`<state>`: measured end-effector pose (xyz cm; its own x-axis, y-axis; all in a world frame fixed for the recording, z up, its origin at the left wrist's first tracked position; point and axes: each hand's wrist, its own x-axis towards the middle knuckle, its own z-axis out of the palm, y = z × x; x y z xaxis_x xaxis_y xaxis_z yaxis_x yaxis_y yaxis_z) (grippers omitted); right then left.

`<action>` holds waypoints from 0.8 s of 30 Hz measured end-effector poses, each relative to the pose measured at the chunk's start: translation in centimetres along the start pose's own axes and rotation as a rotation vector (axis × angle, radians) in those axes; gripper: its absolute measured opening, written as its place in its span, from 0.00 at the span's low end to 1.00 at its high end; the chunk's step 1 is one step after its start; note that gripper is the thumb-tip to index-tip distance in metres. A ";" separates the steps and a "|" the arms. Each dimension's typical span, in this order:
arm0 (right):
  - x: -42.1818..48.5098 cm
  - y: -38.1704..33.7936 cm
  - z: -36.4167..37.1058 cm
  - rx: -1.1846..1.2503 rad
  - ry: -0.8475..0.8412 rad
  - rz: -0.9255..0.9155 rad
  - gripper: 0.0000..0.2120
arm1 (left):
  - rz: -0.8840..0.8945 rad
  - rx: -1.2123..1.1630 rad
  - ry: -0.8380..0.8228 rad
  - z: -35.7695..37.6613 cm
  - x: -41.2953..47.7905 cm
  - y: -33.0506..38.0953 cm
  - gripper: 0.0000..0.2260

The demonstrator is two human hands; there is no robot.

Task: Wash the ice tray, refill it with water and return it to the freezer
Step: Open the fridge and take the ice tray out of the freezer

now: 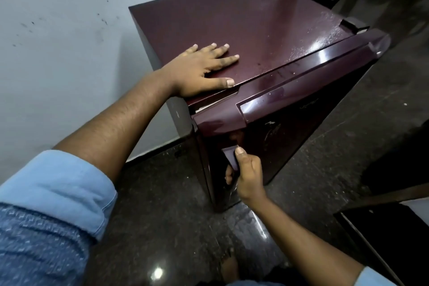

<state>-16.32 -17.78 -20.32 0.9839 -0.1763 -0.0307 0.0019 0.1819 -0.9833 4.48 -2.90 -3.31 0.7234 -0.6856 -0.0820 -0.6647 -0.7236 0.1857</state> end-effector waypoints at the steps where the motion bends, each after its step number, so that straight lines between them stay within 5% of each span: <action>1: 0.0 0.1 0.1 0.005 0.018 -0.002 0.31 | 0.002 0.001 0.001 0.0 0.0 -0.1 0.39; 24: -3.6 0.1 -3.7 -0.044 0.070 -0.045 0.33 | 0.004 0.003 0.020 0.2 -0.2 0.3 0.37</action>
<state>-20.58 -20.70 -20.97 0.9680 -0.2508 0.0028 0.0365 0.1298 -0.9909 4.11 -2.95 -3.45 0.7244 -0.6866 -0.0613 -0.6681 -0.7212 0.1831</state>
